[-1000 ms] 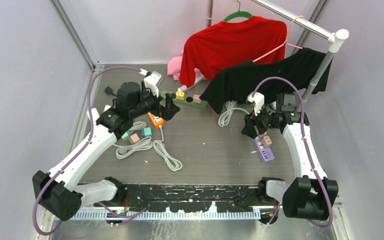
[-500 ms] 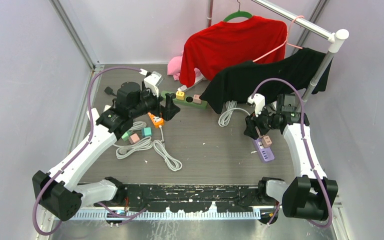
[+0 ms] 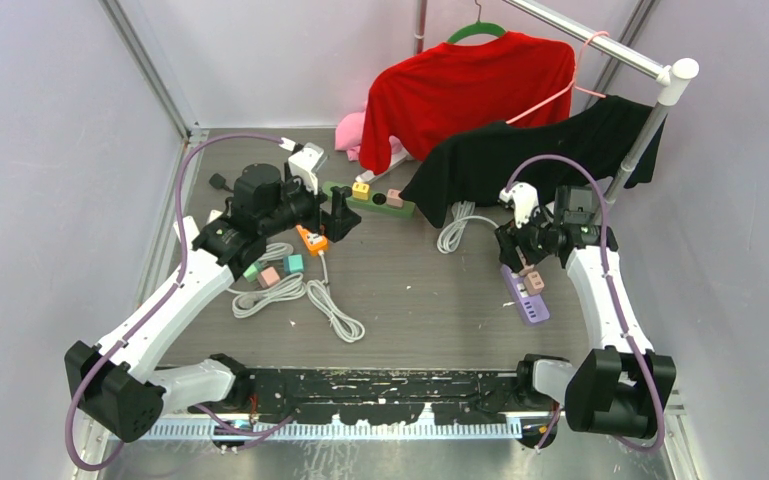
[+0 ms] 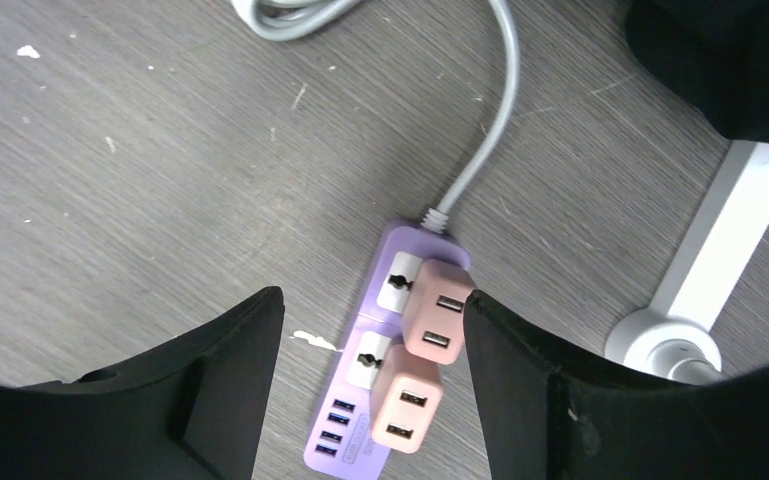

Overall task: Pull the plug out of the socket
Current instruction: Move the socket to the center of the board.

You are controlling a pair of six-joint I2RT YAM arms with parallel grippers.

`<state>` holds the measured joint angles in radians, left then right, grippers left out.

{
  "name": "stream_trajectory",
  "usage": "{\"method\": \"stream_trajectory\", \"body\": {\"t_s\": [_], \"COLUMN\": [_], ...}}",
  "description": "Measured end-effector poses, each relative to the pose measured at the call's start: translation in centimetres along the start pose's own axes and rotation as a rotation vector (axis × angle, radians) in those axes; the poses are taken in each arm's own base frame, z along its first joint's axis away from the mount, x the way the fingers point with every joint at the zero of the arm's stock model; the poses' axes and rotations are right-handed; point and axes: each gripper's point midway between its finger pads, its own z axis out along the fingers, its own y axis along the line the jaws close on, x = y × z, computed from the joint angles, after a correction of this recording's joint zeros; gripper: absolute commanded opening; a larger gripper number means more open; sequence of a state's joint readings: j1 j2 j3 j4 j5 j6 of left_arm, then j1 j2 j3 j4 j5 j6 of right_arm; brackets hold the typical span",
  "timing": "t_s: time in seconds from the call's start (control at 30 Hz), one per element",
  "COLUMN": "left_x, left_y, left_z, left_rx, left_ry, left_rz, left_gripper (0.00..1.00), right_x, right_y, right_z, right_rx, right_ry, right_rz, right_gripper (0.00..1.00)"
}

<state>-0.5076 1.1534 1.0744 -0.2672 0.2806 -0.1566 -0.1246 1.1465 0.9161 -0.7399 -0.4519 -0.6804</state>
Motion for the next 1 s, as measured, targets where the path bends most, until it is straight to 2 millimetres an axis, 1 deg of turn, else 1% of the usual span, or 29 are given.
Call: {"method": "stream_trajectory", "body": {"t_s": [0.13, 0.3, 0.37, 0.53, 0.57, 0.67, 0.93, 1.0], "left_x": [0.0, 0.0, 0.0, 0.0, 0.0, 0.0, 0.0, 0.0], "left_y": [0.0, -0.1, -0.1, -0.1, -0.1, -0.1, -0.1, -0.2], "left_z": [0.0, 0.0, 0.0, 0.0, 0.0, 0.0, 0.0, 0.0], "left_rx": [0.001, 0.004, 0.004, 0.005, 0.005, 0.008, 0.008, 0.008], "left_ry": [0.0, 0.0, 0.0, 0.001, 0.001, 0.001, 0.001, 0.001], "left_rz": [0.0, -0.001, -0.001, -0.001, -0.001, -0.001, -0.001, -0.001], "left_gripper": [1.0, 1.0, 1.0, 1.0, 1.0, 1.0, 1.0, 1.0], "right_x": [0.5, 1.4, 2.1, 4.7, 5.1, 6.3, 8.0, 8.3], "right_y": [-0.9, -1.2, -1.4, -2.4, -2.6, -2.8, -2.2, -1.9], "right_z": [0.2, 0.8, 1.2, 2.3, 2.5, 3.0, 4.3, 4.7], "right_rx": [0.038, 0.038, 0.034, 0.059, 0.063, 0.064, 0.018, 0.005], "right_ry": [0.028, 0.07, 0.101, 0.226, 0.246, 0.301, 0.372, 0.388], "right_rz": [0.006, 0.01, 0.018, 0.046, 0.05, 0.067, 0.093, 0.089], "right_gripper": [0.72, 0.72, 0.72, 0.72, 0.74, 0.99, 1.0, 0.97]}}
